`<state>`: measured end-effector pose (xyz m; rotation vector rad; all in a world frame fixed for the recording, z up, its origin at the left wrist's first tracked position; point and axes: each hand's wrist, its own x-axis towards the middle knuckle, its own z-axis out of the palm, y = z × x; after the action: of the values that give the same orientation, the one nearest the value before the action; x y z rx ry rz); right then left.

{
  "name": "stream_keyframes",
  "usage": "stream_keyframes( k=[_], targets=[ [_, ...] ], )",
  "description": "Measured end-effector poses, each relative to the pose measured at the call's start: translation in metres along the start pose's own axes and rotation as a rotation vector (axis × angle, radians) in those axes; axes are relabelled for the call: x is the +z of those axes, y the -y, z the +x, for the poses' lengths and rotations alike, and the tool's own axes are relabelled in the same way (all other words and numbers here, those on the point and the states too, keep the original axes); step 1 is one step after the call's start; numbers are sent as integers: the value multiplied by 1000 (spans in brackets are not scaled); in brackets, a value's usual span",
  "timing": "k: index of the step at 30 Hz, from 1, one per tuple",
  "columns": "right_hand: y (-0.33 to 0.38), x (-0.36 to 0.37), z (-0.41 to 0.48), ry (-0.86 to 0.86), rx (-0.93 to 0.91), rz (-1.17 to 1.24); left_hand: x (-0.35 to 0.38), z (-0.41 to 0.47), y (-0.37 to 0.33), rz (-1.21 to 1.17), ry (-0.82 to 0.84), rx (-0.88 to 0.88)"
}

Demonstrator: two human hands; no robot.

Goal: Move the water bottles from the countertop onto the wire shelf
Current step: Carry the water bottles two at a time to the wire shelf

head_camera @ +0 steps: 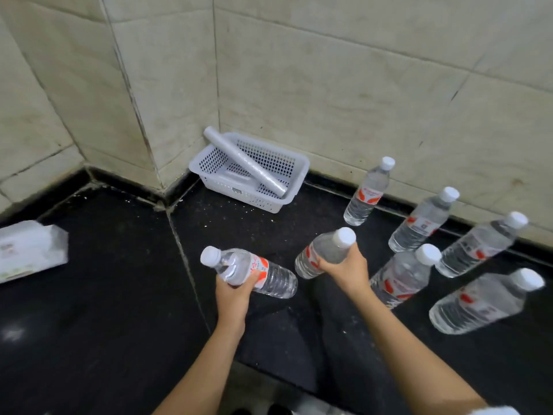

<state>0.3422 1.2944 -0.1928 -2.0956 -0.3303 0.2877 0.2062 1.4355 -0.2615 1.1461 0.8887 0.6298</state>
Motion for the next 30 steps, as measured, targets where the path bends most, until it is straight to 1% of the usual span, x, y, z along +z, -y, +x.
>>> stream_keyframes(
  k=[4, 6, 8, 12, 15, 19, 23, 27, 30],
  targets=[
    [-14, -19, -33, 38, 65, 22, -2, -7, -8, 16, 37, 35],
    [-22, -31, -50, 68, 86, -1, 4, -14, -14, 74, 120, 50],
    [-31, -48, -68, 52, 126, 22, 9, -22, -18, 163, 246, 49],
    [-46, -91, -99, -38, 148, 162, 26, -45, -28, 343, 533, 43],
    [-54, -126, -122, -99, 136, 241, 50, -67, -34, 372, 702, 54],
    [-74, -175, -156, -195, 123, 373, 90, -106, -29, 334, 837, 77],
    [-113, -228, -201, -334, 140, 502, 133, -156, -12, 322, 954, 82],
    [-154, -287, -253, -453, 159, 553, 177, -224, 20, 310, 1051, 39],
    [-184, -330, -292, -539, 152, 548, 207, -279, 48, 322, 1117, -4]
  ],
)
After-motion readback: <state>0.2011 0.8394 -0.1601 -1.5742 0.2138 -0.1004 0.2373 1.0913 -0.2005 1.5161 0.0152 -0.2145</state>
